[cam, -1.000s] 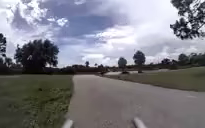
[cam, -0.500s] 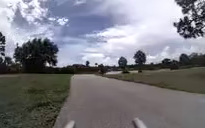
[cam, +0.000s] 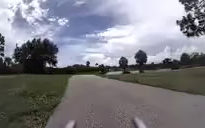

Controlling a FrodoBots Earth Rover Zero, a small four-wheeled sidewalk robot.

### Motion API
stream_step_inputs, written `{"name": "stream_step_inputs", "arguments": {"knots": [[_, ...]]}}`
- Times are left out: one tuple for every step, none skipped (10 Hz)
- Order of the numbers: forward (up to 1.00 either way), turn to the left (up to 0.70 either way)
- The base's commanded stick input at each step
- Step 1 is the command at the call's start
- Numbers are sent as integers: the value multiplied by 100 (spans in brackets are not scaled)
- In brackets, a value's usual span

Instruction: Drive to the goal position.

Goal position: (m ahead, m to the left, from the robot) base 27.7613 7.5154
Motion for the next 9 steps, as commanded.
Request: {"name": "stream_step_inputs", "arguments": {"knots": [[70,0],[70,0],[70,0],[70,0],[70,0],[70,0],[70,0],[70,0],[70,0]]}}
